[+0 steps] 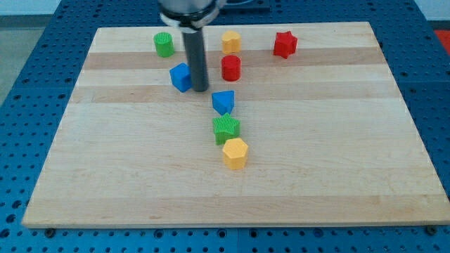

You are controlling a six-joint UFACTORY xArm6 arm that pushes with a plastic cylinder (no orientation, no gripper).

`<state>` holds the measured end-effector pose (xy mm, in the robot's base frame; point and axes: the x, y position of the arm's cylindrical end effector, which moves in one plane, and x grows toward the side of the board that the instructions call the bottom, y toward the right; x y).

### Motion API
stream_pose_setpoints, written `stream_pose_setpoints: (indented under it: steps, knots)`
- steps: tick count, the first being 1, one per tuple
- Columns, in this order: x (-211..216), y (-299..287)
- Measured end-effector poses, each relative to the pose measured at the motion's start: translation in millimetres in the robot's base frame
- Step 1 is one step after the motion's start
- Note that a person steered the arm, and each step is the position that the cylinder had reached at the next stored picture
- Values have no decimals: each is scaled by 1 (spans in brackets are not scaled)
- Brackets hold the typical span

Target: Nudge the red circle up a bit

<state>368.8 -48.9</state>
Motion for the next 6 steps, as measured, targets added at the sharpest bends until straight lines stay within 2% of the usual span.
stream_pose_setpoints:
  steps: [1,2,3,5,6]
  knots:
    - [-24,-4]
    - [-8,-53]
    - [-12,-27]
    - [-9,123]
    - [35,129]
